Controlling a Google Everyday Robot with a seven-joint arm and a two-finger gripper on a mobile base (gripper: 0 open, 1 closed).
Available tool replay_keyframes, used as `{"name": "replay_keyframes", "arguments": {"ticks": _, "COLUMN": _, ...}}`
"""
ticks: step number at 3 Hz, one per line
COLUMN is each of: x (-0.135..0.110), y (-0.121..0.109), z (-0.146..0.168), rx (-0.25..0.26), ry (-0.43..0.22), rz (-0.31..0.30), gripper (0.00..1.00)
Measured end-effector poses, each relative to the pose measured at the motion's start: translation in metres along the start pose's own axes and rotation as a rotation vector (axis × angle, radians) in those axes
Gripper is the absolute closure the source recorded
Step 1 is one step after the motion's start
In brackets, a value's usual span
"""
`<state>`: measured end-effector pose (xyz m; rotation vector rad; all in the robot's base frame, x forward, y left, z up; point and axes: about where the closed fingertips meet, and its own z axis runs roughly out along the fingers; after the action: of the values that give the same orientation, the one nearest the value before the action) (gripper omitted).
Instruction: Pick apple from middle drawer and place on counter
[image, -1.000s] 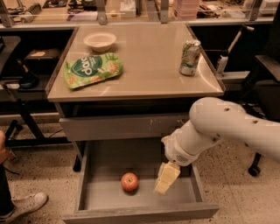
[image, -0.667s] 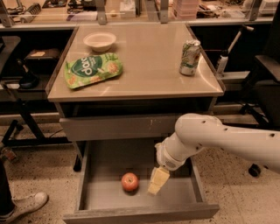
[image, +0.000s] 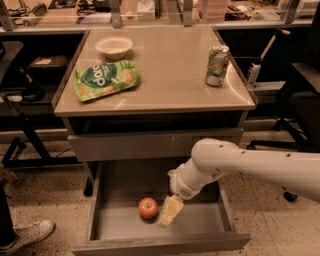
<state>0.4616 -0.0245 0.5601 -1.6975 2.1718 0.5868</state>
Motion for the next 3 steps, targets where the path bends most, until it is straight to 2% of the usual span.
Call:
{"name": "replay_keyframes", "arguments": {"ticks": 1, "x": -0.003, "y": -0.020, "z": 0.082, "rx": -0.059, "ry": -0.075, "rz": 0.049, "gripper": 0.00}}
{"name": "replay_keyframes", "arguments": {"ticks": 3, "x": 0.000, "y": -0.021, "z": 0.094, "rx": -0.060, "ry": -0.098, "rz": 0.041, "gripper": 0.00}}
